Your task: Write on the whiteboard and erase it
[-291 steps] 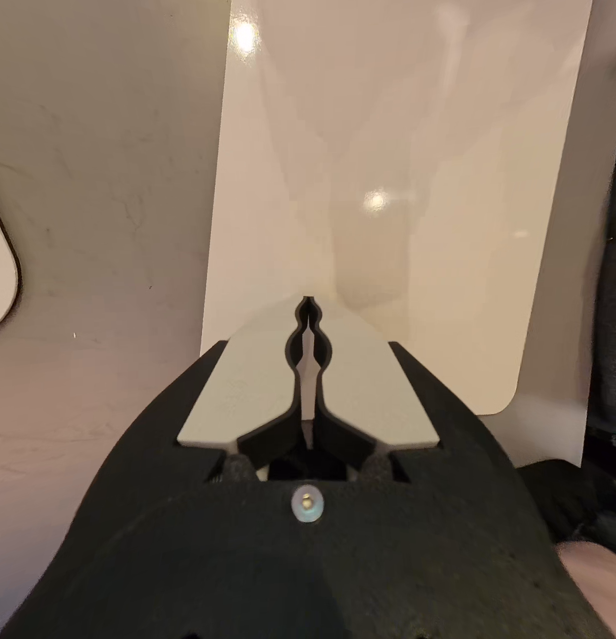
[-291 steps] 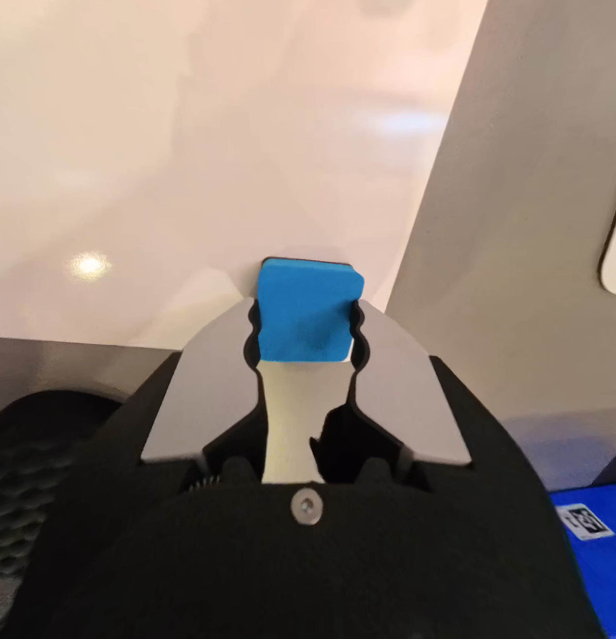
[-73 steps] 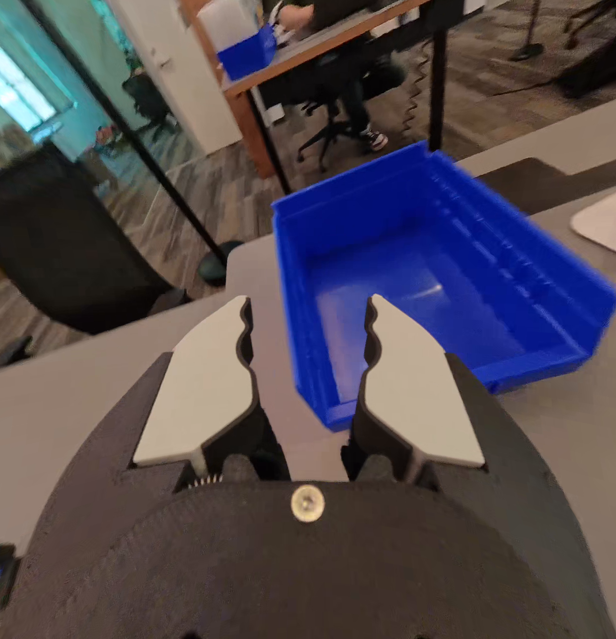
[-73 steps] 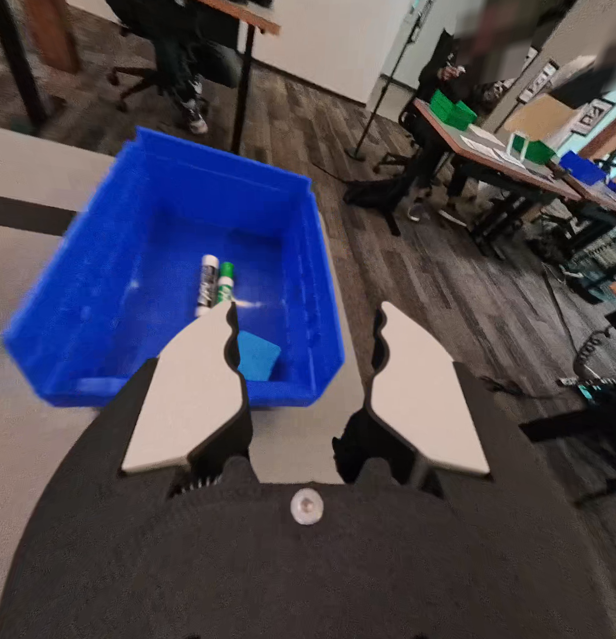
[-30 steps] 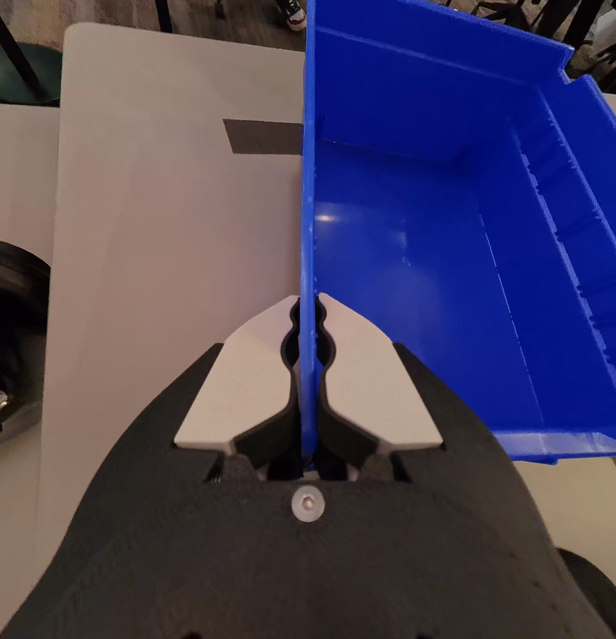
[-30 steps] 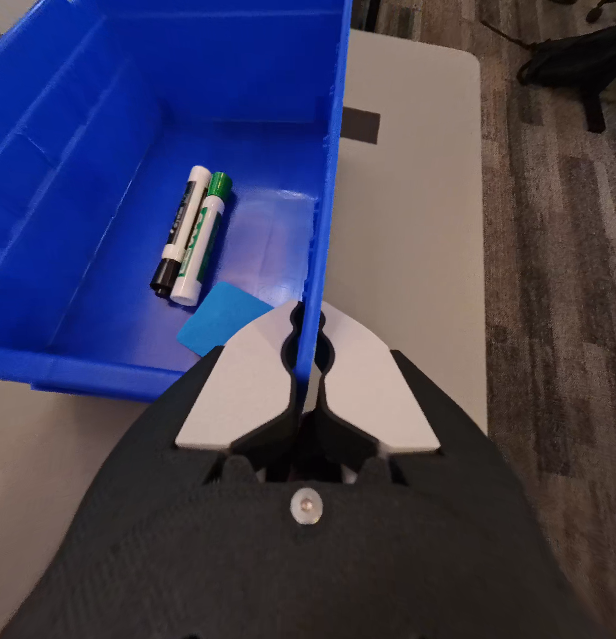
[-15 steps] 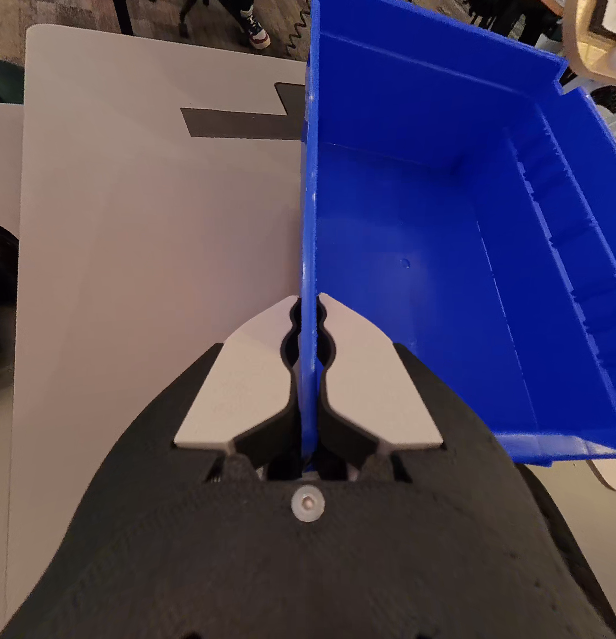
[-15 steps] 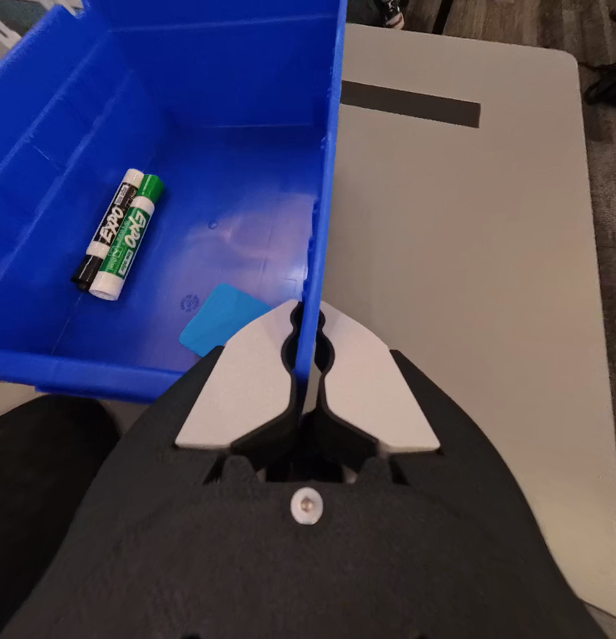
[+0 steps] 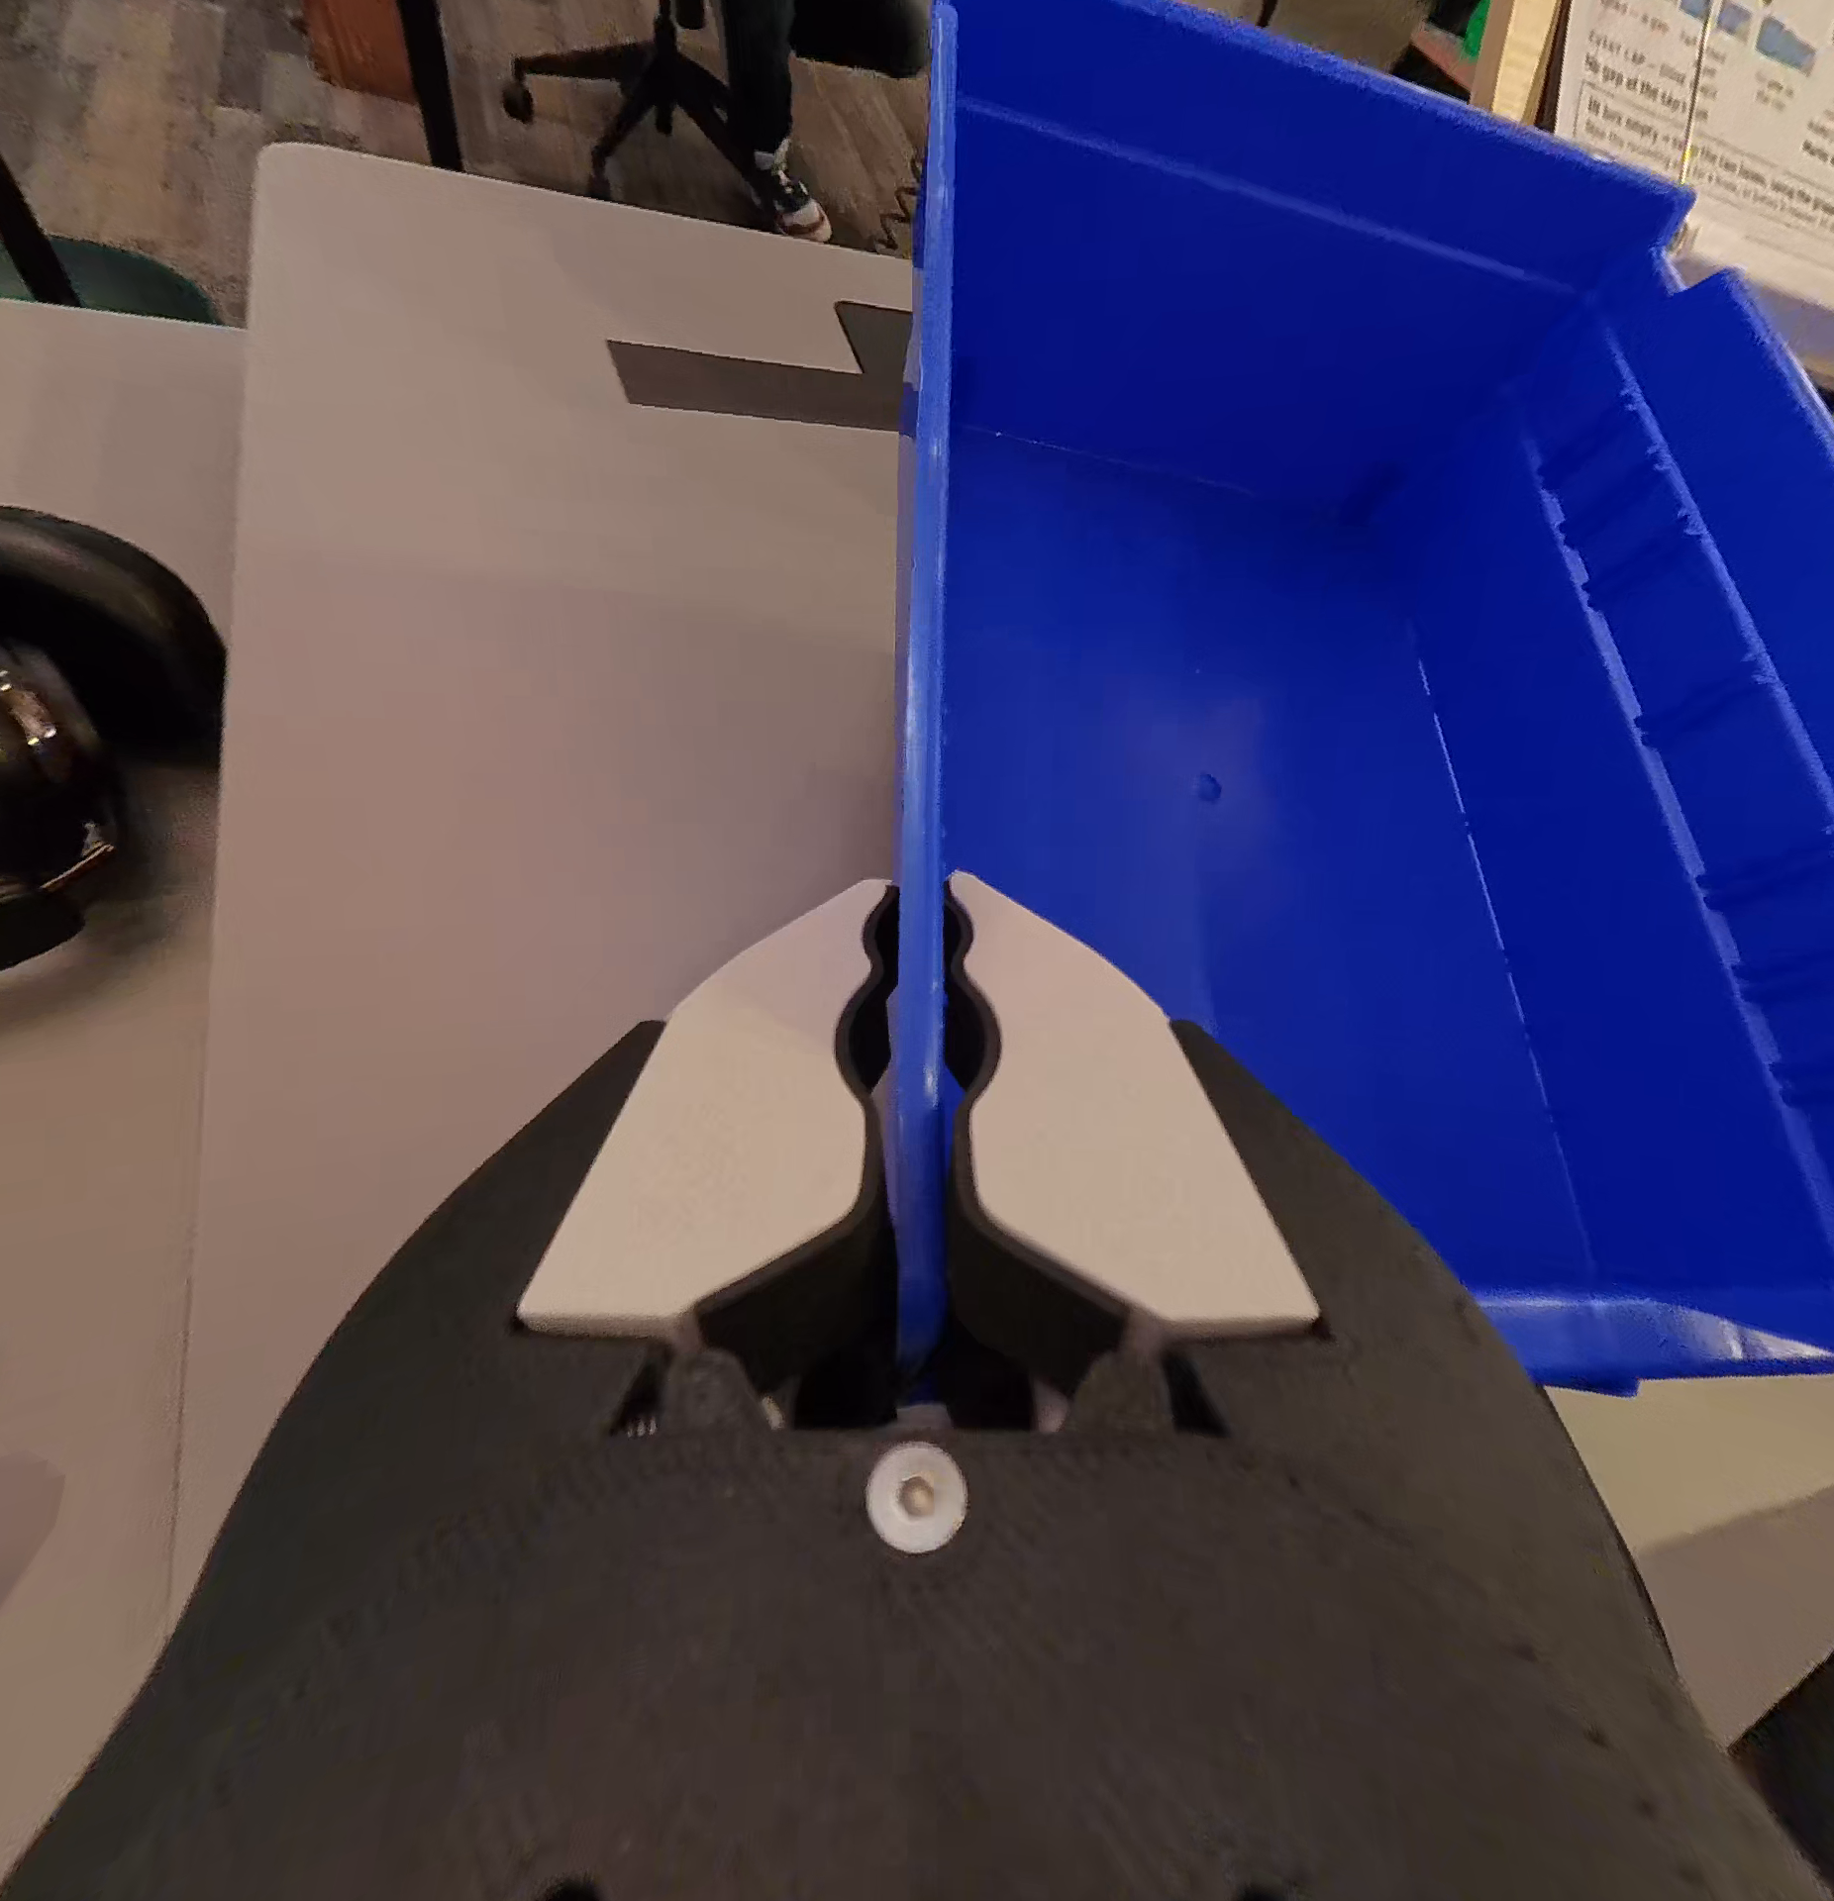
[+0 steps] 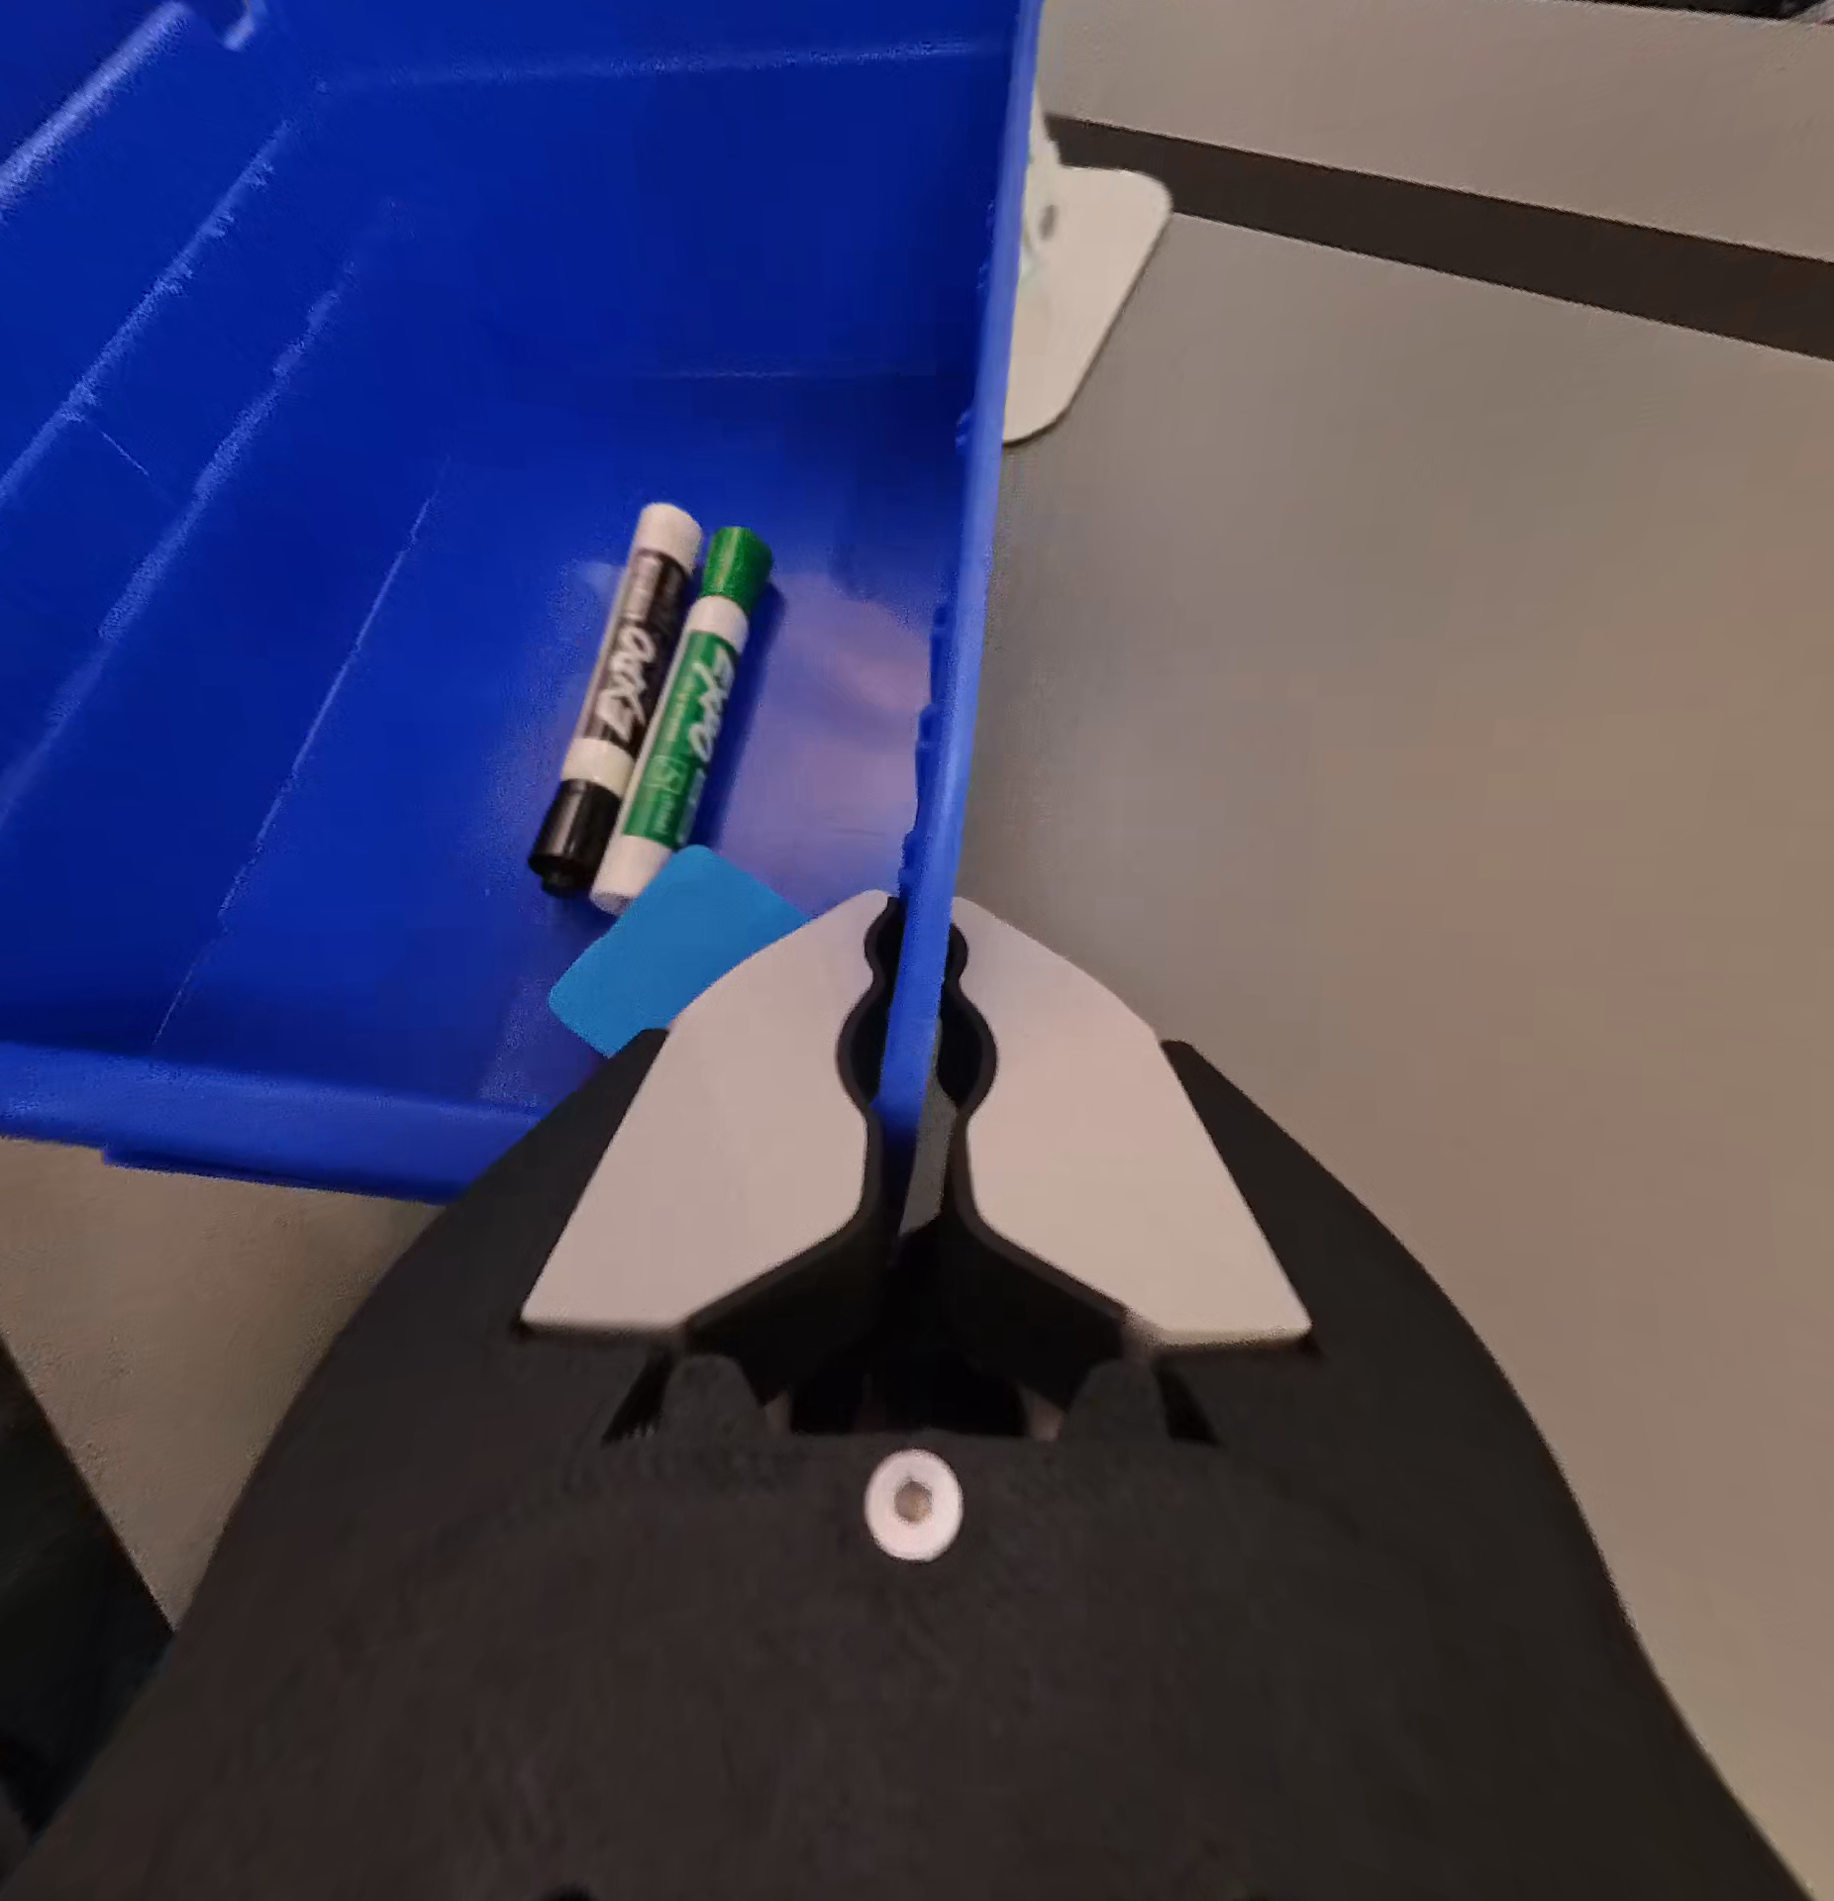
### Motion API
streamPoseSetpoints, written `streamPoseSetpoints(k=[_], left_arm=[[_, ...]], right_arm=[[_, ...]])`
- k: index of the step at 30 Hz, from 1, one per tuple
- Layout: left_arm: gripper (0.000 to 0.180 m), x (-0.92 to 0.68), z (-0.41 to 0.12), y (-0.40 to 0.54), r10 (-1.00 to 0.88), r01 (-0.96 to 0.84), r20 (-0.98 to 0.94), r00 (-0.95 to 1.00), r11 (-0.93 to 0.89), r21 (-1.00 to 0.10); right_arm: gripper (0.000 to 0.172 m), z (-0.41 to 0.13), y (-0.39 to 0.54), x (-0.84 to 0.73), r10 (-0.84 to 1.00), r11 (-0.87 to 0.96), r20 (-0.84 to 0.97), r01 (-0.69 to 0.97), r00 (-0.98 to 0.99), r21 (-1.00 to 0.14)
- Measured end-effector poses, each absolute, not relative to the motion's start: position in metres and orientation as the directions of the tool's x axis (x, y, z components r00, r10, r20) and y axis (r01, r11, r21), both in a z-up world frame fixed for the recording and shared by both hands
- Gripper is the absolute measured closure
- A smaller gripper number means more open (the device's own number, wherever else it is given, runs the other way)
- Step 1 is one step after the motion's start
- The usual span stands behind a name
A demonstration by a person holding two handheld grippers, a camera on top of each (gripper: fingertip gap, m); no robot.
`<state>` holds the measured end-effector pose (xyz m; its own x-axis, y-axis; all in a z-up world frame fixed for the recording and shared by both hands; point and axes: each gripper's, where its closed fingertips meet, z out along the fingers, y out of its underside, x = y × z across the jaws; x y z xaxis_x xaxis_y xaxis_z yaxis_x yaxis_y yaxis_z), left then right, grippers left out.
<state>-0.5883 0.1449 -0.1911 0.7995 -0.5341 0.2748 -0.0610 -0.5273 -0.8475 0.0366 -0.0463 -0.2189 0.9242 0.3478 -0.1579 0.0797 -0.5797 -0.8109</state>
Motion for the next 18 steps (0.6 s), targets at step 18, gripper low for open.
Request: streamPoseSetpoints(k=[18], left_arm=[[0.174, -0.708, -0.164, 0.126, -0.292, 0.145, 0.295, 0.910, -0.442, -0.885]], right_arm=[[0.167, -0.235, 0.110, -0.209, 0.520, -0.545, -0.157, 0.184, 0.840, -0.818]])
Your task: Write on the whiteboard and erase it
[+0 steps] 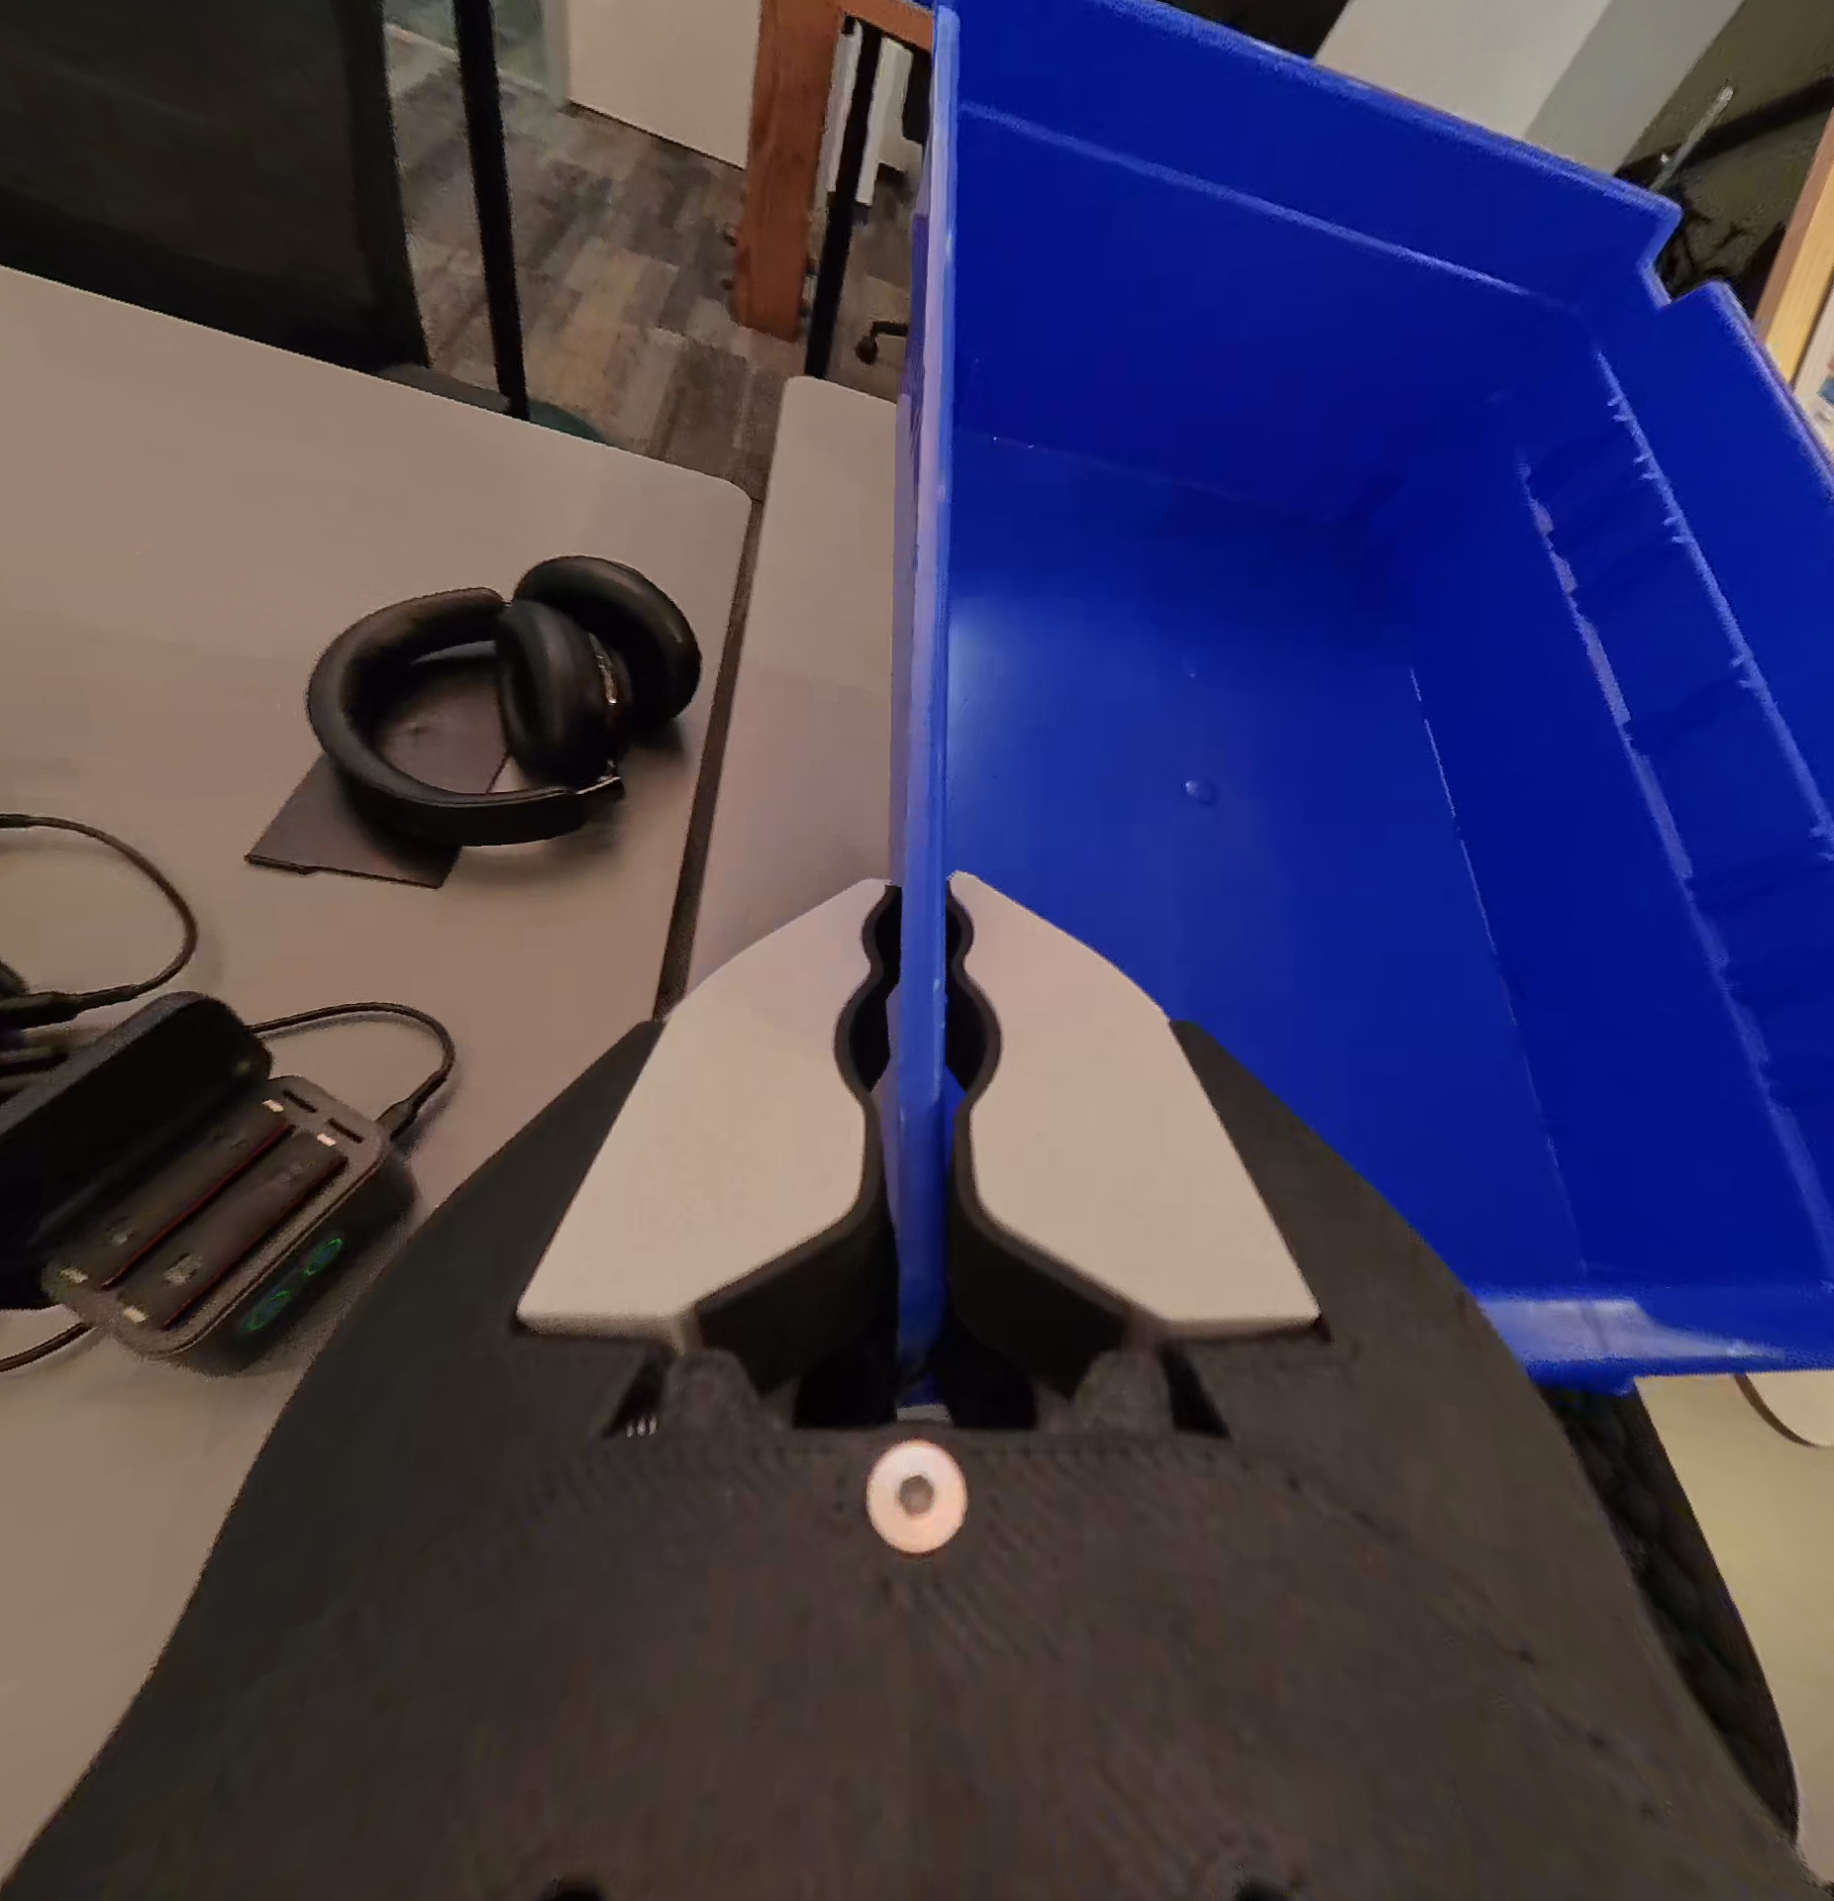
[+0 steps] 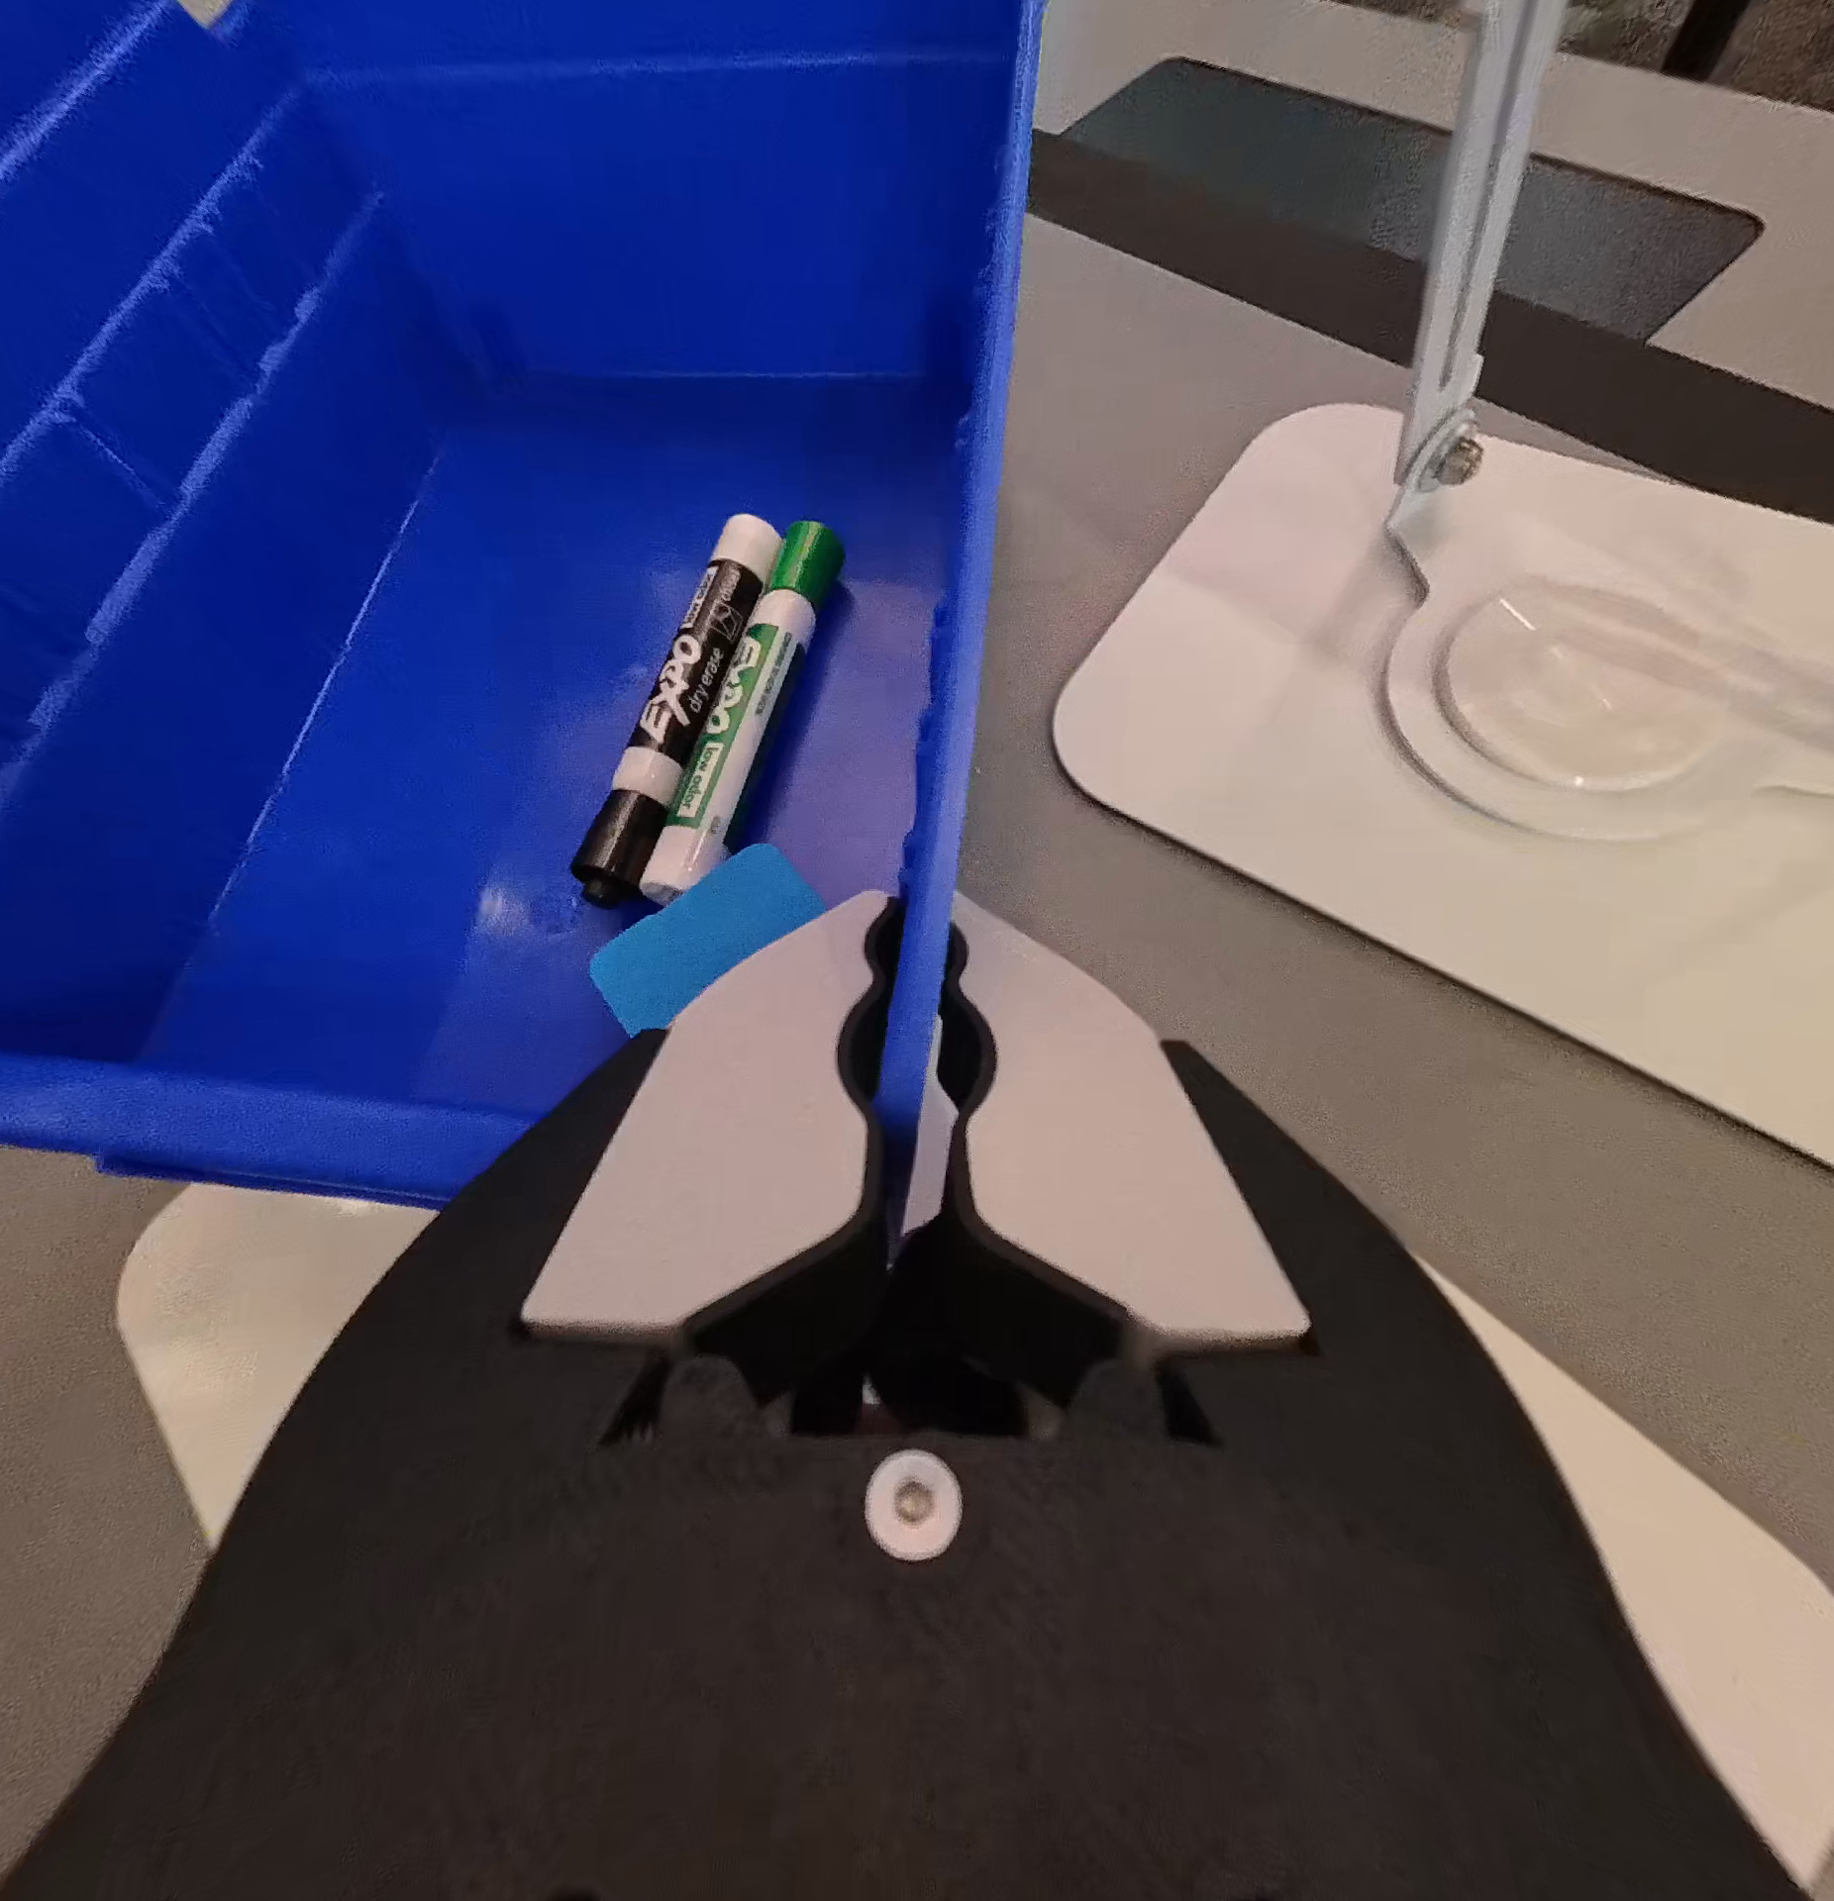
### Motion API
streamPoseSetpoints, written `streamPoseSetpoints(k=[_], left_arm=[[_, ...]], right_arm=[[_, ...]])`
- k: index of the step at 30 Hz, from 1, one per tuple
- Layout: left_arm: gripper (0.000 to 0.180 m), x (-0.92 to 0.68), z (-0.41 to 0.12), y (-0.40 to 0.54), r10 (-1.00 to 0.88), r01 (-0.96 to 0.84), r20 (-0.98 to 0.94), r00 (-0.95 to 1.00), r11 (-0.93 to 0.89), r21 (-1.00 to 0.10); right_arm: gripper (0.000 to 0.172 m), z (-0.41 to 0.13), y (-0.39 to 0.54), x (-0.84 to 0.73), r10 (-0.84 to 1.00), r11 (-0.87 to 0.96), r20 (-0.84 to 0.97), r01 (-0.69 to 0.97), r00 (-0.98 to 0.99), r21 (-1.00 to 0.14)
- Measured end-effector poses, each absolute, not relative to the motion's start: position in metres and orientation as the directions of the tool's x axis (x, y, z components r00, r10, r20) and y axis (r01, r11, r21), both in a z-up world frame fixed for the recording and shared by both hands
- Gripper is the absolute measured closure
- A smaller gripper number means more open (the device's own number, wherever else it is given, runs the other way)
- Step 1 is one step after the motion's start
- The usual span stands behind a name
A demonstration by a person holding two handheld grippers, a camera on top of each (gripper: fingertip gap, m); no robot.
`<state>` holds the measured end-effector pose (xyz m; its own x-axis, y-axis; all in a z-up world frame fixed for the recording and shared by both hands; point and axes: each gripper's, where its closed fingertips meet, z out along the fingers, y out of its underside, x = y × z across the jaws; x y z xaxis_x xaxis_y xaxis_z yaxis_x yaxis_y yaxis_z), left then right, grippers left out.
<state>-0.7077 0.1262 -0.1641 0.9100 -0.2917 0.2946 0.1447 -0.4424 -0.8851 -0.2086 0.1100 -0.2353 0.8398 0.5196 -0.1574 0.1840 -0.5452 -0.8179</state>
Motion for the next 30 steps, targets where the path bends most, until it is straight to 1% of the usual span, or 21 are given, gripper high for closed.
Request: streamPoseSetpoints(k=[8, 11, 16, 18, 19, 20, 23, 27, 30], left_arm=[[0.174, -0.746, -0.150, 0.117, -0.224, 0.170, 0.273, 0.936, -0.389, -0.905], [0.174, -0.744, -0.142, 0.112, -0.239, 0.168, 0.271, 0.933, -0.375, -0.911], [0.174, -0.729, -0.123, 0.103, -0.268, 0.152, 0.253, 0.930, -0.348, -0.925], [0.174, -0.717, -0.116, 0.100, -0.290, 0.143, 0.250, 0.924, -0.344, -0.928], [0.174, -0.708, -0.114, 0.098, -0.307, 0.139, 0.250, 0.918, -0.340, -0.930], [0.174, -0.699, -0.112, 0.097, -0.325, 0.132, 0.248, 0.913, -0.339, -0.932], [0.174, -0.664, -0.108, 0.090, -0.394, 0.104, 0.240, 0.887, -0.335, -0.936], [0.175, -0.596, -0.112, 0.077, -0.532, 0.027, 0.239, 0.812, -0.375, -0.926], [0.174, -0.533, -0.117, 0.063, -0.655, -0.078, 0.222, 0.723, -0.395, -0.915]], right_arm=[[0.167, -0.246, 0.177, -0.278, 0.481, -0.540, -0.094, 0.210, 0.872, -0.815], [0.167, -0.247, 0.199, -0.300, 0.463, -0.532, -0.056, 0.227, 0.885, -0.816], [0.166, -0.250, 0.230, -0.329, 0.401, -0.541, -0.071, 0.174, 0.913, -0.823], [0.164, -0.248, 0.234, -0.338, 0.416, -0.532, -0.067, 0.183, 0.907, -0.827], [0.154, -0.242, 0.234, -0.338, 0.417, -0.508, -0.058, 0.179, 0.907, -0.843], [0.143, -0.234, 0.231, -0.337, 0.423, -0.491, -0.067, 0.166, 0.904, -0.856], [0.130, -0.213, 0.208, -0.318, 0.449, -0.472, -0.098, 0.142, 0.888, -0.870], [0.134, -0.182, 0.137, -0.275, 0.521, -0.443, -0.118, 0.149, 0.846, -0.884], [0.138, -0.172, 0.076, -0.215, 0.512, -0.464, -0.134, 0.142, 0.849, -0.874]])
